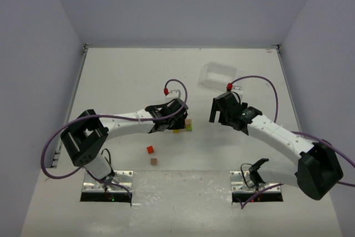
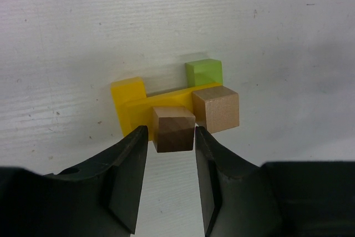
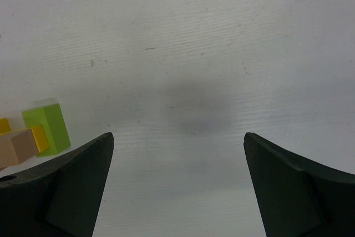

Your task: Build the wood block tower

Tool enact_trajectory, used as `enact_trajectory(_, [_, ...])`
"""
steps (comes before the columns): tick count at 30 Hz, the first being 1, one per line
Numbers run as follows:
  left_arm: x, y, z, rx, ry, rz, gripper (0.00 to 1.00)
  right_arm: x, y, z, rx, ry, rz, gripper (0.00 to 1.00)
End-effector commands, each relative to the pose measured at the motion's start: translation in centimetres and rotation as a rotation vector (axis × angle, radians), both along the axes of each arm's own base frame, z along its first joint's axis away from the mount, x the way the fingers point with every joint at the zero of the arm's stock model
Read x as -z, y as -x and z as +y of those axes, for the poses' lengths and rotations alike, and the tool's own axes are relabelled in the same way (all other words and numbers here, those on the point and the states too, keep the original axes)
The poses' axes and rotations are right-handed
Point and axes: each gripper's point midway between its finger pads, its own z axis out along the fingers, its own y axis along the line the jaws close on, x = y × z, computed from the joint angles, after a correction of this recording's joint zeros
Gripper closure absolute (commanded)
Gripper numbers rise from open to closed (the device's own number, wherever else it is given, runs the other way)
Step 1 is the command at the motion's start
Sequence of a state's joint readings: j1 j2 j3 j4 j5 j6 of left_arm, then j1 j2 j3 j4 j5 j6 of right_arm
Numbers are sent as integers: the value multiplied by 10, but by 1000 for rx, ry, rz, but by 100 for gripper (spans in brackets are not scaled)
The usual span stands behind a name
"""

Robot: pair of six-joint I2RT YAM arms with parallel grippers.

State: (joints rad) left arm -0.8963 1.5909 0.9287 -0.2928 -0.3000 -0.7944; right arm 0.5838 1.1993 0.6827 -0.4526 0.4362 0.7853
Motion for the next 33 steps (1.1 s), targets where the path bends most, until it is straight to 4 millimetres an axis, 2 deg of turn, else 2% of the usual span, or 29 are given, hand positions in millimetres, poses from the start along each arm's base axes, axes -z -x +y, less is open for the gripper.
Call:
enact_trajectory(1, [-16,-5,-12,-2,46,-35,62,-6,-7,0,12,-3,-27,1])
enact_trajectory(12, [-41,-1,-11,15,100,-76,63,-7,-8,8,-43,-18,-19,1])
enact_trajectory(18, [-51,7,-2,38,129,-102,67,-5,-9,28,-177,-62,-8,1])
enact_trajectory(21, [-48,15,1,85,133,-106,68,-4,-9,38,-230,-78,3,1])
enact_trajectory(28, [-20,31,17,103,92,-65,98,-1,-16,67,-354,-144,28,1])
enact_trajectory(33, [-20,38,4,190,143,-77,100,0,-22,82,-423,-170,19,1])
